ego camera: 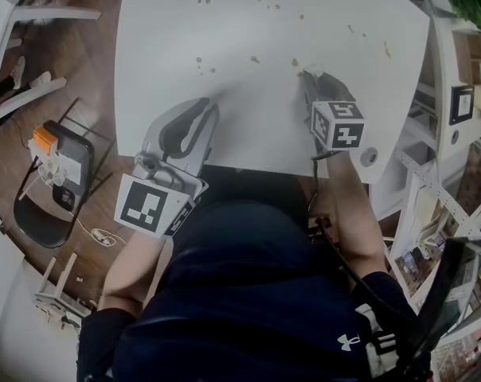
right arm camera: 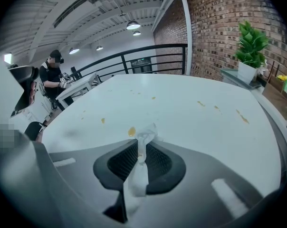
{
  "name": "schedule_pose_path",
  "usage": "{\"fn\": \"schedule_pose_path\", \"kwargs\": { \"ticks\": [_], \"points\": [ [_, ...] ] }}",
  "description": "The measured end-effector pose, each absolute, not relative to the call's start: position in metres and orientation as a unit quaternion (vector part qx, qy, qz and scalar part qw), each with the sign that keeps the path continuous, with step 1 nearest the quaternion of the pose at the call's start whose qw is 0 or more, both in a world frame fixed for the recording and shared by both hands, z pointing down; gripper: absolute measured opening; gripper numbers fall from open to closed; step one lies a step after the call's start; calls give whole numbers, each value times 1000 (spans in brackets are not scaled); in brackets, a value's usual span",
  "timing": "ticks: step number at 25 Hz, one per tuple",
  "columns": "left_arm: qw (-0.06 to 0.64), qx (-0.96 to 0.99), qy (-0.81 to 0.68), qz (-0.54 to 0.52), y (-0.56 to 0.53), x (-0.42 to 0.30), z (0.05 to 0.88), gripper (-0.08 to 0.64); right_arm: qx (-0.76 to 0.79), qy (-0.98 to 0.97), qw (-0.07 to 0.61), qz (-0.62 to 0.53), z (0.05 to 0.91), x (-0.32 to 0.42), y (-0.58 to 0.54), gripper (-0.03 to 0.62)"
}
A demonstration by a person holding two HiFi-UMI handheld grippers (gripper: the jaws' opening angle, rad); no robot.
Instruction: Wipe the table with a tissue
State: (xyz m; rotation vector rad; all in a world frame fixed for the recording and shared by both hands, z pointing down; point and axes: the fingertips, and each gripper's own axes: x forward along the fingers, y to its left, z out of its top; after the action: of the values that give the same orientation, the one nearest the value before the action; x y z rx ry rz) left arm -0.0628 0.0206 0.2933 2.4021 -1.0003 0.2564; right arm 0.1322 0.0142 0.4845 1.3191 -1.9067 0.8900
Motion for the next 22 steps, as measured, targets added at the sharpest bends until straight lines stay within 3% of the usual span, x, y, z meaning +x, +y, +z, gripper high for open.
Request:
{"fn": "schedule_pose_path", "kwargs": {
  "ticks": [22],
  "points": [
    [261, 890, -363, 87, 18, -73, 291, 52, 487, -724, 349, 343, 487, 119, 32, 44]
  ]
}}
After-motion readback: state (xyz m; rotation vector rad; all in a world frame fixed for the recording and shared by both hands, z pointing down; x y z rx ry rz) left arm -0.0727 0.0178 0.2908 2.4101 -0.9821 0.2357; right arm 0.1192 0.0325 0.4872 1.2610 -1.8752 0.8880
